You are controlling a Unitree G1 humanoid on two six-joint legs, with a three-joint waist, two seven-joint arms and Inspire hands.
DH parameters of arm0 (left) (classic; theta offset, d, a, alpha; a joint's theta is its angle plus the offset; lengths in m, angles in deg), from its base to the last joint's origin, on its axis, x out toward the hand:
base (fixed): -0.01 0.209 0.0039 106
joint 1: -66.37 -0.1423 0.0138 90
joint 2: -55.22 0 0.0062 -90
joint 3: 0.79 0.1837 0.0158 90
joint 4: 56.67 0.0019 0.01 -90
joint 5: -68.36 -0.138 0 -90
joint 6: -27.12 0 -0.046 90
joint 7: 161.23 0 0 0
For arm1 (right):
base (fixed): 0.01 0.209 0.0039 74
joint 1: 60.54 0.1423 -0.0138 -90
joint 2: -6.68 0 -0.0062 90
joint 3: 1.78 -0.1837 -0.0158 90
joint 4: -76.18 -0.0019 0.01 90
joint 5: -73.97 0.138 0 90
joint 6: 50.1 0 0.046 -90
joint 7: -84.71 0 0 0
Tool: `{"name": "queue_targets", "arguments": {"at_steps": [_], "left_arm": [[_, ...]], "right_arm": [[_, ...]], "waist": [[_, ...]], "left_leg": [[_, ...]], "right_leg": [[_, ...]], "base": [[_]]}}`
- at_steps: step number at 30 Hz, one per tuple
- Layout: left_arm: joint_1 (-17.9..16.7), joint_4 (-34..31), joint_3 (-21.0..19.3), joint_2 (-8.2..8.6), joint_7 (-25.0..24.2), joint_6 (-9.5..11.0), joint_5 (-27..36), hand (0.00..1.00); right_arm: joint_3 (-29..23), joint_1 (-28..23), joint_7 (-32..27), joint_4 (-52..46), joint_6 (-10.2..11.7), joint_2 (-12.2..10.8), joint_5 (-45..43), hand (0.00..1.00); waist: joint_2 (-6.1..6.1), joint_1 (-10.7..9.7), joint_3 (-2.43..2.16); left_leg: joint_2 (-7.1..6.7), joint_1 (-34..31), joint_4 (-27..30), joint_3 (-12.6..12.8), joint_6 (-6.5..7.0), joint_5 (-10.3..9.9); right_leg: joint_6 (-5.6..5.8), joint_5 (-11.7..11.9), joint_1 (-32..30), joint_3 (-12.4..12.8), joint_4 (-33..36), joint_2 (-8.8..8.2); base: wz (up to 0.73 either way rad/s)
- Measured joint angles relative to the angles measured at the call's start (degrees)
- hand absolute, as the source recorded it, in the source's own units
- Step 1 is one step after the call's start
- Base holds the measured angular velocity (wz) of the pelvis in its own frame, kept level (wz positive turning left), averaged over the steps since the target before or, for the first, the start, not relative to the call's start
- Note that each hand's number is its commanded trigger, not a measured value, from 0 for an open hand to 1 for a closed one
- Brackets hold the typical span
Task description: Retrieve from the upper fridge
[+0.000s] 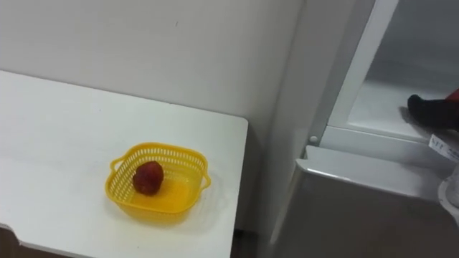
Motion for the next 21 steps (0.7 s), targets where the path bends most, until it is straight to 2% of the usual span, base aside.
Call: {"name": "queue_targets", "arguments": {"at_steps": [6,21], "left_arm": [[0.07,0.05,-0.01,-0.01,-0.01,0.0,-0.04,0.0],[0.09,-0.49,-0.08,-0.01,-0.1,-0.07,-0.04,0.0]], "right_arm": [[1.39,1.59,1.71,2.05,0.01,0.01,0.16,0.0],[1.37,2.03,2.48,3.16,0.01,0.19,0.18,0.0]], "waist": [[0.05,-0.16,0.05],[0.21,-0.34,0.15]], "left_leg": [[0.0,-0.33,0.3,0.0,-0.01,0.01],[-0.02,-1.06,0.77,-0.01,-0.05,0.01]], "right_leg": [[0.0,0.0,0.03,-1.16,-0.02,-0.13],[0.0,0.0,-0.04,-1.46,0.0,-0.14]], "base": [[0.02],[0.0]]}}
